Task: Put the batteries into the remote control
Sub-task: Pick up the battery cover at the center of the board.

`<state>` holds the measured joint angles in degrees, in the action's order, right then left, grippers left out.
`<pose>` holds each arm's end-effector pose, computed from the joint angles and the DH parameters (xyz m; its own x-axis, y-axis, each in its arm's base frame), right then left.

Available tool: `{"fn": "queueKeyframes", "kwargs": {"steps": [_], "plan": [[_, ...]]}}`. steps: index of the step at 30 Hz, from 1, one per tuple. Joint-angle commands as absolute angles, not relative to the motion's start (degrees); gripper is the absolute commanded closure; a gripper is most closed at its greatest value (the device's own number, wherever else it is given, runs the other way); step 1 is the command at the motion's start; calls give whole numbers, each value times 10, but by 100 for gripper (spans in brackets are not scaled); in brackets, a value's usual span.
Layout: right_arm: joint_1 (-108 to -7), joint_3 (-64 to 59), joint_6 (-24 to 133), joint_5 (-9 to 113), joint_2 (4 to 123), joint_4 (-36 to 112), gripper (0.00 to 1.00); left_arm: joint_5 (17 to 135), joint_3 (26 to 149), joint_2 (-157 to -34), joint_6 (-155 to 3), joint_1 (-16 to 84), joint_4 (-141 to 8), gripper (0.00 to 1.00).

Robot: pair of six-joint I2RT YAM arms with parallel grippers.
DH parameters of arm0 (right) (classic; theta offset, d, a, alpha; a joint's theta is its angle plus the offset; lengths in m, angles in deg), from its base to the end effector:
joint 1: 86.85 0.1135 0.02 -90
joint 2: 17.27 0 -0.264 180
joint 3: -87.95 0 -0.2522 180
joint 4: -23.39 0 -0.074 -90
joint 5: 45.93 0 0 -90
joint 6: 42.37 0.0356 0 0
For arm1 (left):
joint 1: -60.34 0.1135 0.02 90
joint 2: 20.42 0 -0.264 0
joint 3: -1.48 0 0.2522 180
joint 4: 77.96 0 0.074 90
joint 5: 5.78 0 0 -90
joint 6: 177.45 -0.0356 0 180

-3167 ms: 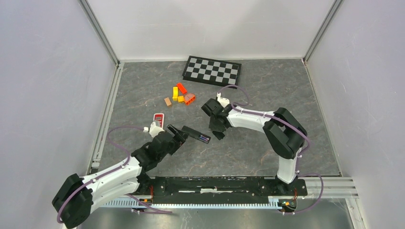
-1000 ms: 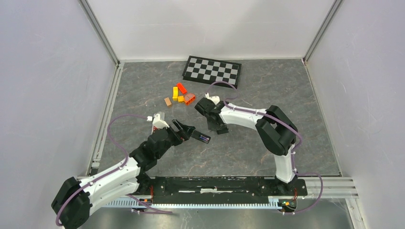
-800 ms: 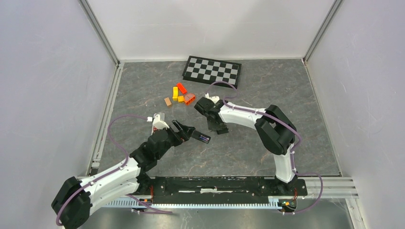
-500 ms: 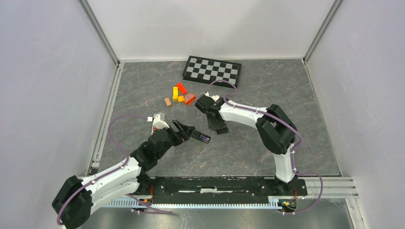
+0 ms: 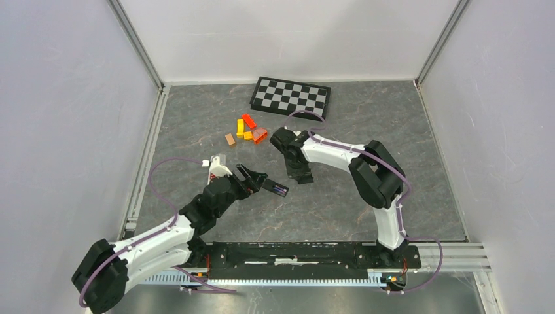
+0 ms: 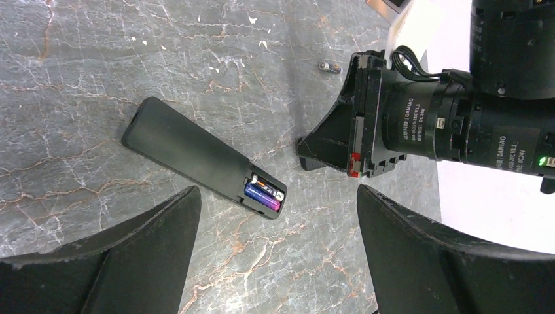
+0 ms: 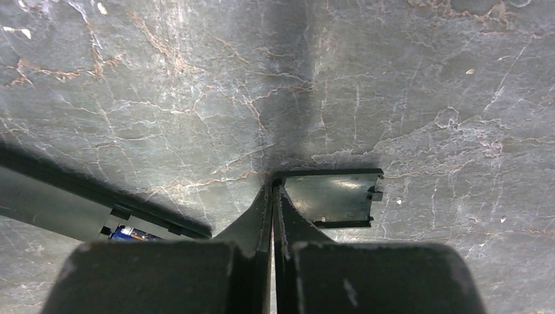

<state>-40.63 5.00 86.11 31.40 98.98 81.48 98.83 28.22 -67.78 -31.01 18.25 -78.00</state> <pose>0.2816 0.2826 0.1613 -0.9459 -0.1096 -0.3054 -0.1053 0.9940 -0.0306 0.1387 -0.1131 0.1808 -0.5387 -0.6000 -0.5914 0.0443 0.6808 -0.7311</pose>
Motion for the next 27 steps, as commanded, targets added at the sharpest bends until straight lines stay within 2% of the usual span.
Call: {"fn": "queueKeyframes", "kwargs": {"steps": [1, 16, 23, 27], "plan": [[-422, 39, 856, 338, 1004, 797, 100, 989, 278, -684, -335, 186, -811, 7], [-476, -40, 900, 428, 843, 687, 100, 980, 283, -699, -409, 186, -866, 6], [-499, -108, 962, 493, 754, 612, 100, 911, 304, -744, -478, 186, -925, 6], [-512, -181, 1023, 538, 684, 520, 100, 857, 329, -775, -519, 186, -960, 6]]}}
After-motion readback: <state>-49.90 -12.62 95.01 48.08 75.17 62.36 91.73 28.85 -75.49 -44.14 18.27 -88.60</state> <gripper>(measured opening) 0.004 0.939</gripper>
